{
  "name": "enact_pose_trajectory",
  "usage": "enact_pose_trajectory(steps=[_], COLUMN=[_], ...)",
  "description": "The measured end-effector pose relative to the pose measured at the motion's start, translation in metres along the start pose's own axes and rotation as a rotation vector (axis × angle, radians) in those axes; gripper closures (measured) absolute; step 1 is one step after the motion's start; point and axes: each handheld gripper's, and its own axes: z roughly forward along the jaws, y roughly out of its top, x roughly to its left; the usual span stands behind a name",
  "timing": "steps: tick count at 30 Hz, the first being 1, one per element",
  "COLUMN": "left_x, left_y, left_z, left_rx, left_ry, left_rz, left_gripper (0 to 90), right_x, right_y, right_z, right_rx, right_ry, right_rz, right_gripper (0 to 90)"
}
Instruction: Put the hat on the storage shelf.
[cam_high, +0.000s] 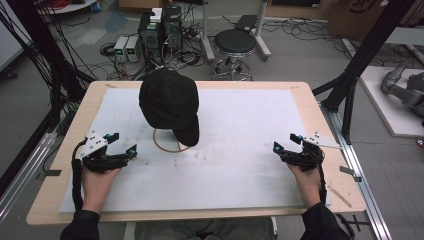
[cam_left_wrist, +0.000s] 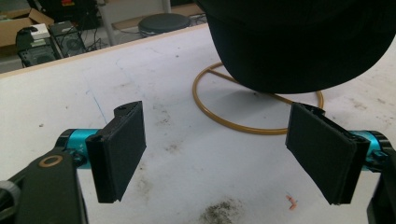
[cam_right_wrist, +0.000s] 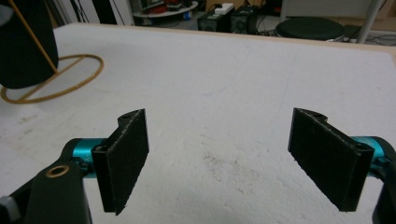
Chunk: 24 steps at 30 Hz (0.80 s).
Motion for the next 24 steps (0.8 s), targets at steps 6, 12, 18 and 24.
enact_pose_trajectory(steps=[6, 12, 18, 24], left_x=[-0.0015, -0.0014, -0.0019, -0.0011], left_y=[-0.0012, -0.0011, -0.0008, -0.0010], left_z=[-0.0001, 0.0014, 0.0024, 0.0025], left_rx=[0.005, 0.009, 0.013, 0.012], left_ry=[-0.010, -0.008, -0.002, -0.002], left_rz=[0.000, 0.006, 0.014, 0.012], left_gripper=[17.7, 17.0, 17.0, 17.0], right_x=[-0.0016, 0.0017, 0.0024, 0.0023], right_y=[-0.0016, 0.0001, -0.0002, -0.0008], right_z=[0.0047, 0.0051, 0.0040, 0.0056], right_rx=[0.032, 0.040, 0.038, 0.045], right_ry=[-0.026, -0.027, -0.025, -0.020], right_rz=[0.003, -0.025, -0.021, -0.020], right_gripper=[19.5, 19.5, 19.4, 19.4])
